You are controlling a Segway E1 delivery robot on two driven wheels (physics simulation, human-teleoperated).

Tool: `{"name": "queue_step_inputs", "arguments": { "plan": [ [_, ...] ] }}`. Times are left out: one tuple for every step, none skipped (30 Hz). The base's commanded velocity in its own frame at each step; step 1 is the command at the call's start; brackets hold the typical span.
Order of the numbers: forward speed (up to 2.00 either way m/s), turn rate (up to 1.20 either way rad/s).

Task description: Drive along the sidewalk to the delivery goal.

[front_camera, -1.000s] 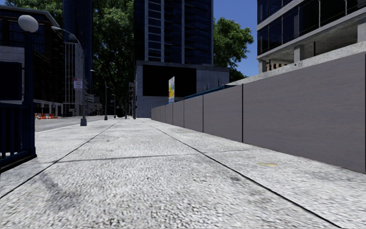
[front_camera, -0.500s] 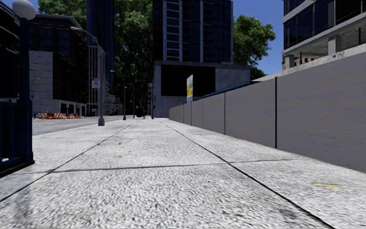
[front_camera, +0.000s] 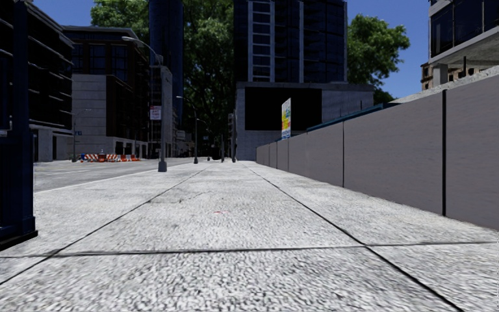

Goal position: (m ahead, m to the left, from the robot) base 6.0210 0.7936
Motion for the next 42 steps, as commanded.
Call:
{"name": "queue_step_inputs", "arguments": {
  "plan": [
    [1.42,0.35],
    [1.42,0.35],
    [1.42,0.35],
    [1.42,0.35],
    [1.42,0.35],
    [1.42,0.35],
    [1.42,0.35],
    [1.42,0.35],
    [1.42,0.35],
    [1.42,0.35],
    [1.42,0.35],
    [1.42,0.35],
    [1.42,0.35],
    [1.42,0.35],
    [1.42,0.35],
    [1.42,0.35],
    [1.42,0.35],
    [1.42,0.35],
    [1.42,0.35],
    [1.42,0.35],
    [1.42,0.35],
    [1.42,0.35],
    [1.42,0.35],
    [1.42,0.35],
    [1.42,0.35],
    [1.42,0.35],
    [1.42,0.35],
    [1.42,0.35],
    [1.42,0.35],
    [1.43,0.35],
    [1.43,0.35],
    [1.43,0.35],
    [1.43,0.35],
    [1.43,0.35],
    [1.43,0.35],
    [1.43,0.35],
    [1.43,0.35],
    [1.43,0.35],
    [1.43,0.32],
    [1.43,0.23],
    [1.43,0.16],
    [1.42,0.14]
  ]
}}
